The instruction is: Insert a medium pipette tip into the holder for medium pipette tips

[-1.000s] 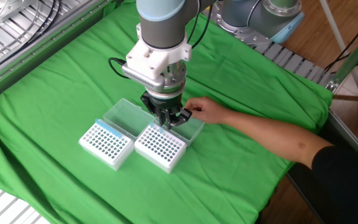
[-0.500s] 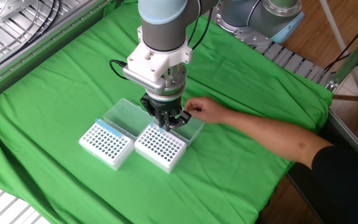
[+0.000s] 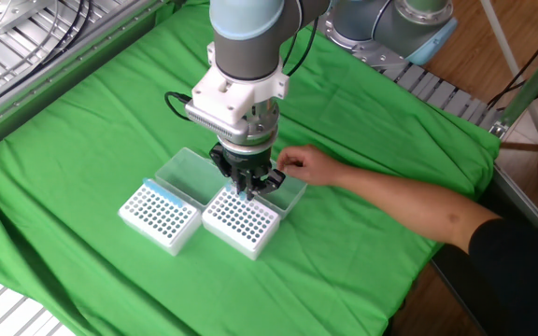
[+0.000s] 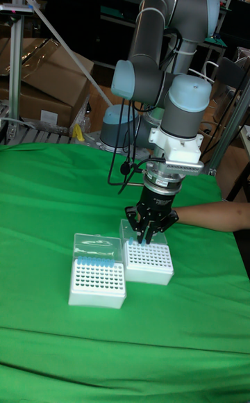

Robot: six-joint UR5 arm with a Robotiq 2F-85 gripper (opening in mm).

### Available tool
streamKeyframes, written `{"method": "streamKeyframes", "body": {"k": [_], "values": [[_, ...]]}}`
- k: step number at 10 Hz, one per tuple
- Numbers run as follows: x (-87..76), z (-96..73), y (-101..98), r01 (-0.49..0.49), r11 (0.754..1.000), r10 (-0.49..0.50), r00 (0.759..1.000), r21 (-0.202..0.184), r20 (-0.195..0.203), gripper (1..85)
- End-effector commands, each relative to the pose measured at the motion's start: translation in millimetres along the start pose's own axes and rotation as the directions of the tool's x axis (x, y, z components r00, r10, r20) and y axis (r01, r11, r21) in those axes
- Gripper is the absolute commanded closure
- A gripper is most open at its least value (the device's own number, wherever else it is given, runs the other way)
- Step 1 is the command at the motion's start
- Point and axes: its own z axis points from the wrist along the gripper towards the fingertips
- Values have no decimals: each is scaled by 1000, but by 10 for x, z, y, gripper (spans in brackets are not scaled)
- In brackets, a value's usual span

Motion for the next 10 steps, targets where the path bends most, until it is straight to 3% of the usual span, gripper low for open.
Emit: {"method": "streamKeyframes", "body": {"k": [1, 10], "values": [[-29, -8, 8, 5, 1000, -5, 1000, -10, 7, 617], [-76, -38, 17, 22, 1000, -22, 1000, -11, 10, 593]]}}
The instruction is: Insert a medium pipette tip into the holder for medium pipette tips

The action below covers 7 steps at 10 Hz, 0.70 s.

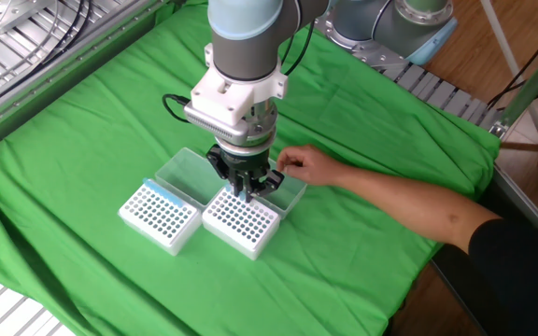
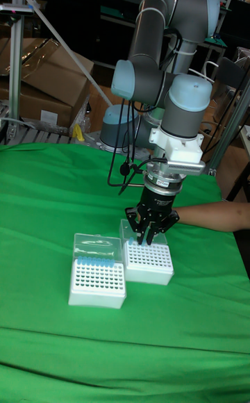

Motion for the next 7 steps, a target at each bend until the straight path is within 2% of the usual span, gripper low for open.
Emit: {"method": "streamKeyframes", "body": {"k": [1, 7], "values": [[-23, -17, 14, -9, 1000, 9, 1000, -10, 4, 600], [-52, -15, -24, -49, 999, 49, 999, 4, 14, 737]]}}
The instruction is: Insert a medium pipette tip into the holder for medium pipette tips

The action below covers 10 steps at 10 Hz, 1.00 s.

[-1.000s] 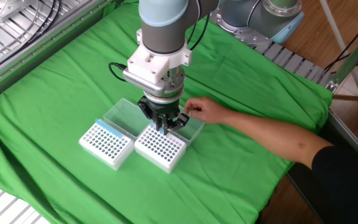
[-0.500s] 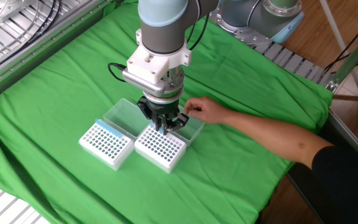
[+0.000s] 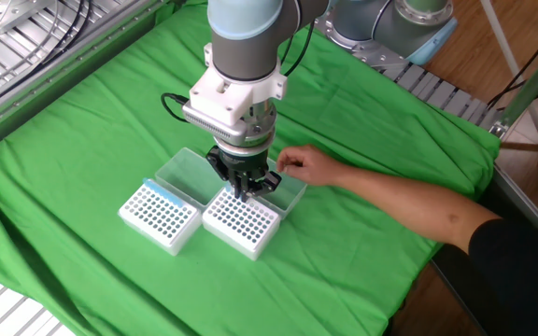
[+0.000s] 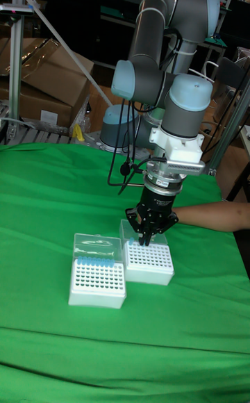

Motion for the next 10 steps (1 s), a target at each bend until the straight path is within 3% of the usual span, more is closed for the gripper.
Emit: {"method": "streamKeyframes", "body": {"k": [1, 6, 10], "values": [[-11, -19, -20, -26, 1000, 26, 1000, 3, 2, 760], [-16, -132, -17, -44, 999, 45, 999, 16, -11, 810], [-66, -429, -106, -26, 1000, 26, 999, 5, -38, 817]]}}
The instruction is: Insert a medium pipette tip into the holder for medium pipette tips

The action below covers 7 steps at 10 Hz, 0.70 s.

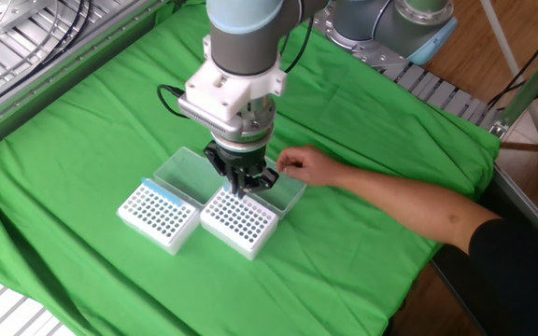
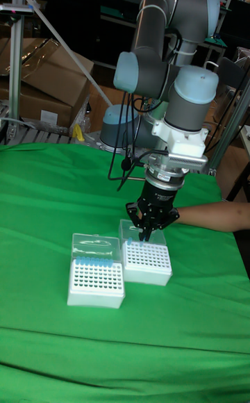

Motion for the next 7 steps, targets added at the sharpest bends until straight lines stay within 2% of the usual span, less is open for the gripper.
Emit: {"method": "streamKeyframes", "body": {"k": [1, 7], "values": [[-51, -233, -35, 0, 1000, -1, 1000, -14, -18, 820], [-184, -788, -122, 33, 999, -35, 997, -28, -72, 830]]}}
